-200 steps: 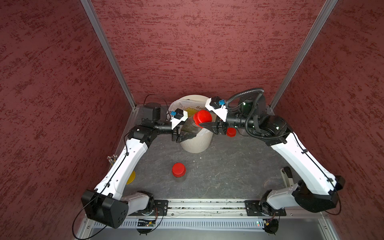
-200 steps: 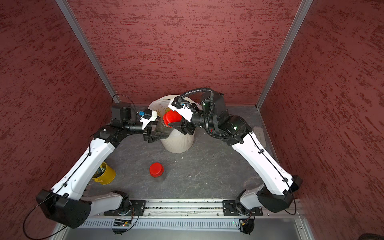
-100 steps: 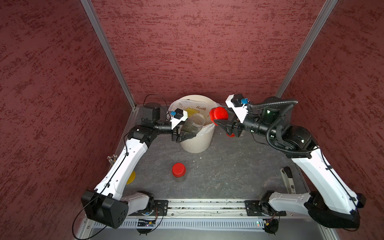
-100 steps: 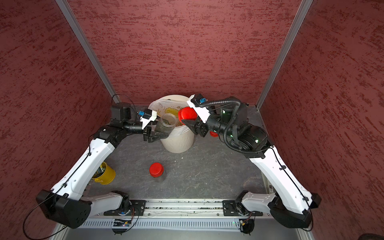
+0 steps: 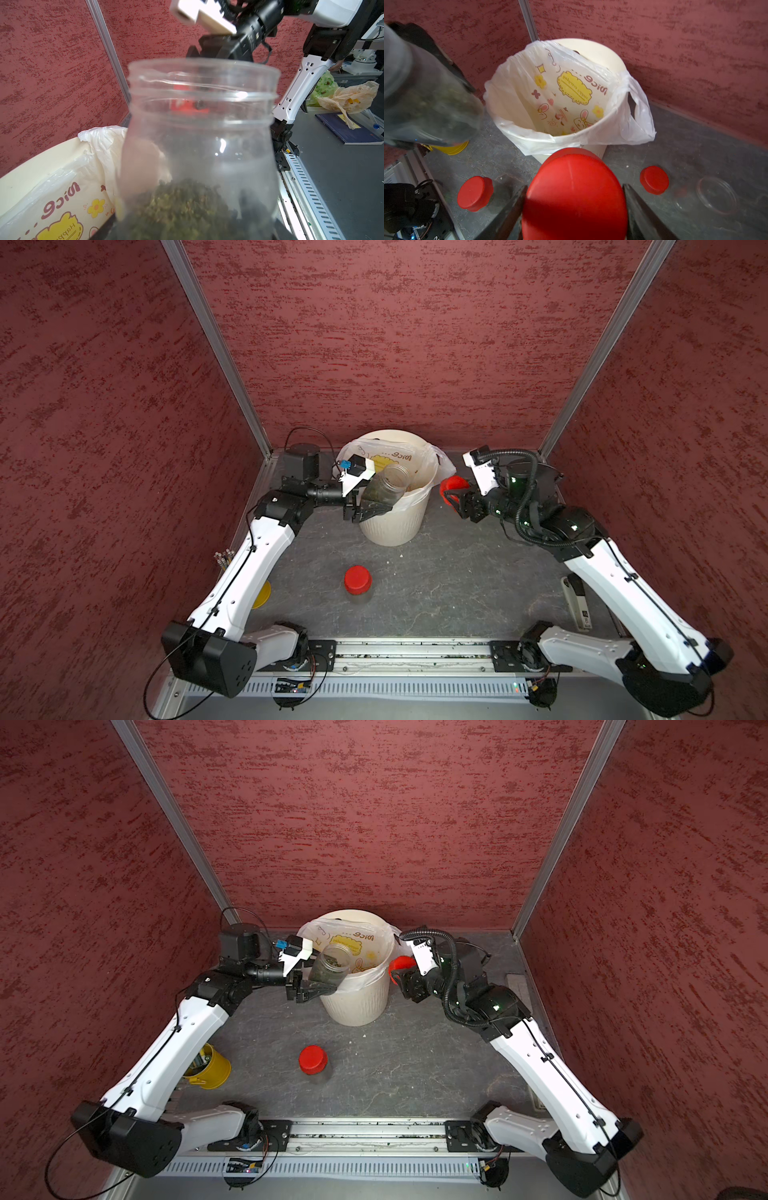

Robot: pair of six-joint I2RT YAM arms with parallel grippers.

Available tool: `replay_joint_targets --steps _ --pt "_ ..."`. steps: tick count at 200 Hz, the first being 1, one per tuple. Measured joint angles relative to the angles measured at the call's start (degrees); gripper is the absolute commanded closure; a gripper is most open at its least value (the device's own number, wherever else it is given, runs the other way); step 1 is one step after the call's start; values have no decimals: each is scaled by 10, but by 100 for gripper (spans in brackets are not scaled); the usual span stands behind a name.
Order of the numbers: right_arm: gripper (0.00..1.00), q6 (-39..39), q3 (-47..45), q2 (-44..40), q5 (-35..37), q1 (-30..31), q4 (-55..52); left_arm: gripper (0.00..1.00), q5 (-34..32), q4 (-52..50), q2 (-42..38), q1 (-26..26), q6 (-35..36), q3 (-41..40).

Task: Empty moldy tea leaves from jars
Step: Place the lid at the center of the board.

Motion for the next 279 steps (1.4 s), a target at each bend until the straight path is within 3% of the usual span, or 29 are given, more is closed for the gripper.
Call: replay_joint_targets --steps 120,164,279 --pt "66 159 -268 -10 19 -34 148 29 -39 2 -4 0 0 16" --pt "66 184 -295 22 49 -46 199 29 -63 10 -10 -4 -1 16" --pt "66 202 -306 201 53 -99 307 29 -109 12 -10 -21 -4 16"
